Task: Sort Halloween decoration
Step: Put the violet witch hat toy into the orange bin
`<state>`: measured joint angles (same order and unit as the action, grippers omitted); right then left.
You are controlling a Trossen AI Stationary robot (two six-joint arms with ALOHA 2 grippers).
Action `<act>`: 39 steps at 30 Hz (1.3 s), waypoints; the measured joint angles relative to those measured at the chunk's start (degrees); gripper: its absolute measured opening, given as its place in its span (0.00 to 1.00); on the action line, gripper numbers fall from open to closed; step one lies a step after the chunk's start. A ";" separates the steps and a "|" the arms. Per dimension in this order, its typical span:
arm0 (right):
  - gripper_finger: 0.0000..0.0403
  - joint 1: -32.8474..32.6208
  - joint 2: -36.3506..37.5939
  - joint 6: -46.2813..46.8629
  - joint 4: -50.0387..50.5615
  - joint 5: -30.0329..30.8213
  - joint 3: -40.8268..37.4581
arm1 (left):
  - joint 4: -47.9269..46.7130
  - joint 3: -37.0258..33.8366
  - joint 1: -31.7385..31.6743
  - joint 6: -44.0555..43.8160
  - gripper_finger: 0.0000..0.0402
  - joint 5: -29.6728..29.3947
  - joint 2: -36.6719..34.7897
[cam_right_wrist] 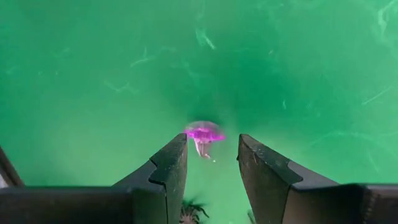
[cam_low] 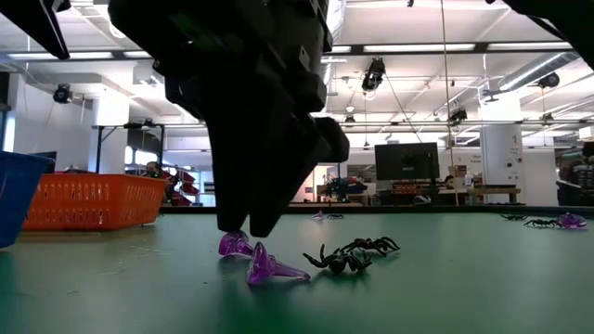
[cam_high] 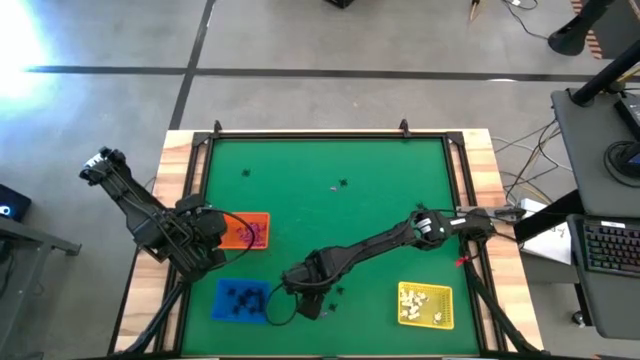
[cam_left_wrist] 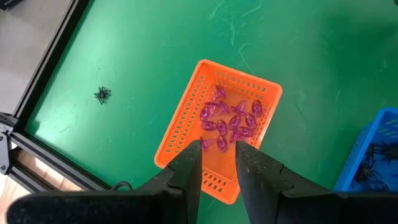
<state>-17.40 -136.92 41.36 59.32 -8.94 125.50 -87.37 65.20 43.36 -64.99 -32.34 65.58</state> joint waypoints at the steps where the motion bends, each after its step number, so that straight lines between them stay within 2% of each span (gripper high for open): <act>1: 0.33 -0.01 0.00 0.00 -0.08 -0.03 -0.18 | 0.15 -0.01 0.00 0.00 0.20 0.00 0.00; 18: 0.32 0.53 0.52 0.19 -6.09 -0.47 -6.60 | 1.35 0.01 0.01 0.02 0.20 -0.06 0.00; 21: 0.27 0.80 0.52 0.78 -6.01 -0.49 -6.83 | 1.42 0.01 0.01 0.02 0.20 -0.07 0.00; 28: 0.05 1.70 0.46 1.55 -5.76 -0.73 -6.98 | 1.67 0.01 0.02 0.02 0.20 -0.07 0.00; 39: 0.03 1.77 0.42 2.17 -3.80 0.05 -4.21 | 1.62 0.01 0.01 0.04 0.20 -0.07 0.00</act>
<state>-15.63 -136.51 43.54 55.52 -8.89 121.29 -85.76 65.21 43.37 -64.95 -32.40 65.58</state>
